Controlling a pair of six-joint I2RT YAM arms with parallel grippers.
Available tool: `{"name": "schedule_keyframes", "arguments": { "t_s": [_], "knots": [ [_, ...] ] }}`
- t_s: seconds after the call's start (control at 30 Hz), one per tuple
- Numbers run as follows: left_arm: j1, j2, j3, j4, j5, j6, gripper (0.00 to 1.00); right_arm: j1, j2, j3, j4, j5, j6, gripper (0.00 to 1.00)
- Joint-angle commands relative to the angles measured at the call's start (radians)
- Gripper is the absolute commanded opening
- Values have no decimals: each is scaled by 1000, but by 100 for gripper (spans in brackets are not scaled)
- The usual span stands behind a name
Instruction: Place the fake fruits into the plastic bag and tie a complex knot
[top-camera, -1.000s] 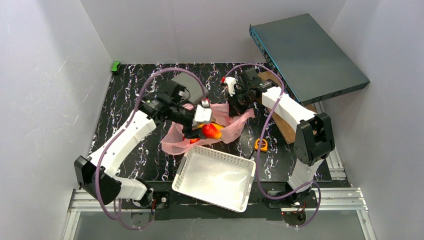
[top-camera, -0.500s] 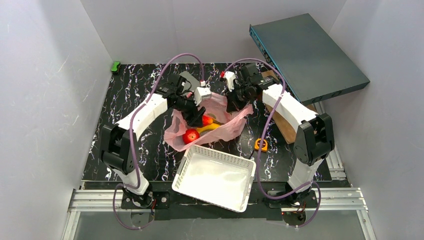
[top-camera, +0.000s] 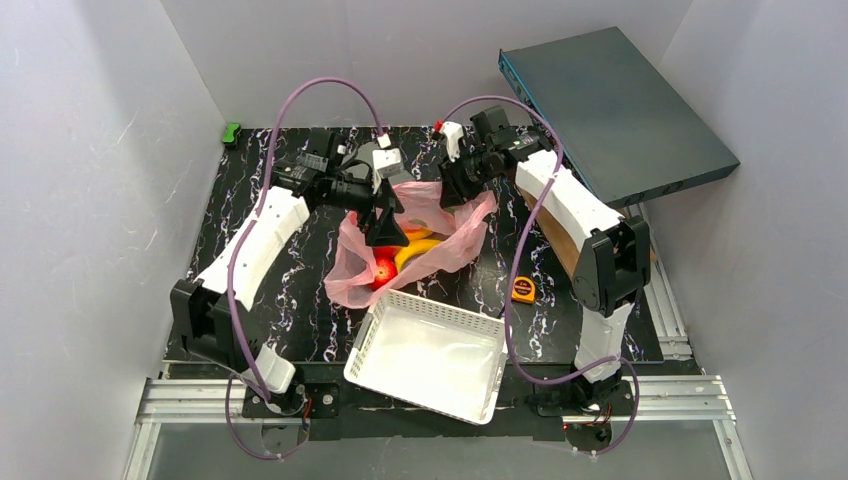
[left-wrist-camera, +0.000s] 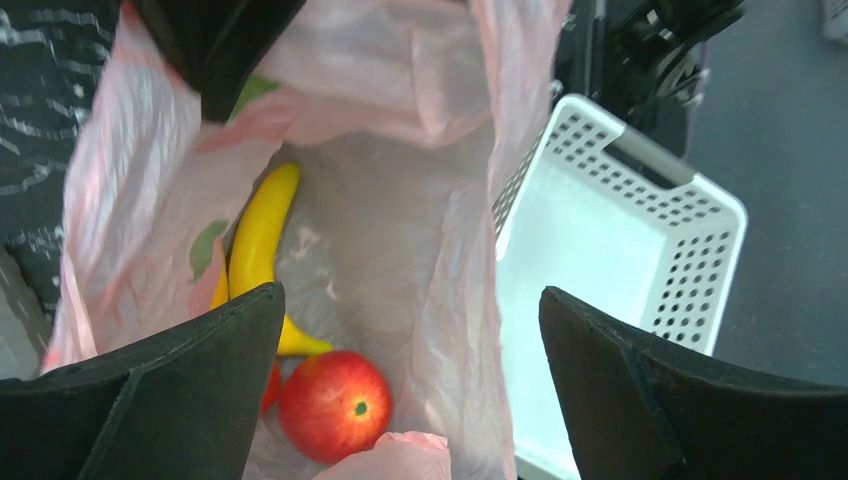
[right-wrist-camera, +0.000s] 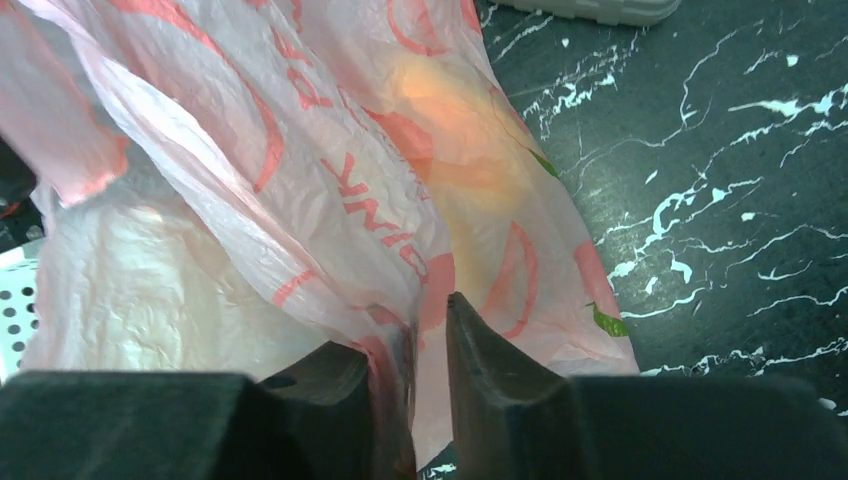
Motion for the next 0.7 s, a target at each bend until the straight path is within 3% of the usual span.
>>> {"name": "schedule_keyframes", "arguments": {
  "t_s": [0.0, 0.07, 0.13, 0.23, 0.4, 0.67],
  "knots": [
    [-5, -47, 64, -3, 136, -91, 98, 4, -11, 107, -35, -44, 41, 35],
    [-24, -47, 85, -2, 152, -124, 98, 4, -10, 132, -50, -49, 50, 42],
    [-72, -56, 93, 9, 142, -154, 98, 3, -13, 146, -67, -58, 60, 57],
    [-130, -83, 63, 66, 109, -204, 98, 3, -41, 157, -77, -72, 88, 72],
    [-152, -109, 15, 174, 100, -325, 97, -7, -114, 198, -83, -63, 133, 96],
    [-265, -180, -84, 340, 11, -427, 92, -70, -304, 173, -60, -25, 214, 98]
  ]
}}
